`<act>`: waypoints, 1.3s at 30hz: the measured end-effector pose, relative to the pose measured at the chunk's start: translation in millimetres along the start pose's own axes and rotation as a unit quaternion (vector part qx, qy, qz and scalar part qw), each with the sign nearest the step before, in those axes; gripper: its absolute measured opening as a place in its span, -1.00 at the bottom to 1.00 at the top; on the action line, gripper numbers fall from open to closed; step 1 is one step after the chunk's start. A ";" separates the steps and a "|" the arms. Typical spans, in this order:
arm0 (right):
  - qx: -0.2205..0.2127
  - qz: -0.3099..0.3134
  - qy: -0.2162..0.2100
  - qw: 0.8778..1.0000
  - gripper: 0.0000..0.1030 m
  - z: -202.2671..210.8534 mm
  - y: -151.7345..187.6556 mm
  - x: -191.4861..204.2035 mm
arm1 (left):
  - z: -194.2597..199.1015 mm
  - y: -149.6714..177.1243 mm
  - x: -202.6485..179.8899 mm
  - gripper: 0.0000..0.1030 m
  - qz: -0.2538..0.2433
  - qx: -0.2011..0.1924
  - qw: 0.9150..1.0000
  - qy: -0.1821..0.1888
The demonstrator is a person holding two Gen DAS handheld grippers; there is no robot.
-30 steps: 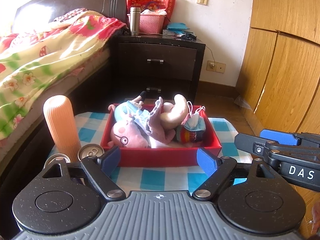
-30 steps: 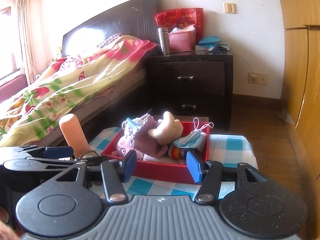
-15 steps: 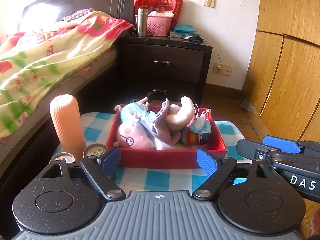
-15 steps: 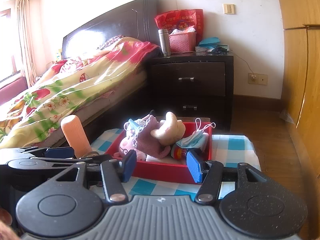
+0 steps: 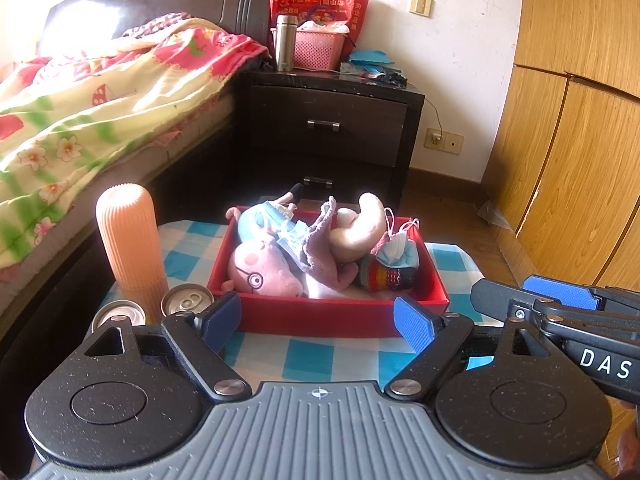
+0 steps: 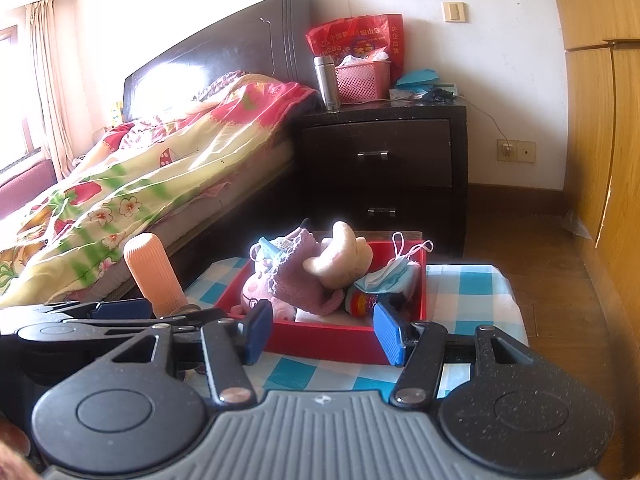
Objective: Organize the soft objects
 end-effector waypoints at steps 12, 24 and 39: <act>0.001 -0.007 0.014 1.000 -0.31 -3.9 -0.2 -0.5 | 1.1 0.5 -1.3 0.59 0.001 -0.004 1.000 0.000; -0.002 -0.009 0.036 0.999 -0.22 -3.7 0.7 -4.4 | 0.8 1.0 -3.0 0.58 0.004 -0.002 1.000 0.002; 0.005 -0.017 0.031 0.999 -0.22 -4.7 1.2 -7.1 | 0.1 0.7 -3.0 0.59 0.005 0.001 1.000 -0.003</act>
Point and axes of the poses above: each gripper's, at about its wrist camera, not at the fingertips, and z roughly against the way its jaws point, x to its left, y to its underside, the point moved 4 cm from there along -z, roughly the way its jaws point, and after that the axes turned 6 degrees about y, right-handed, at the moved point
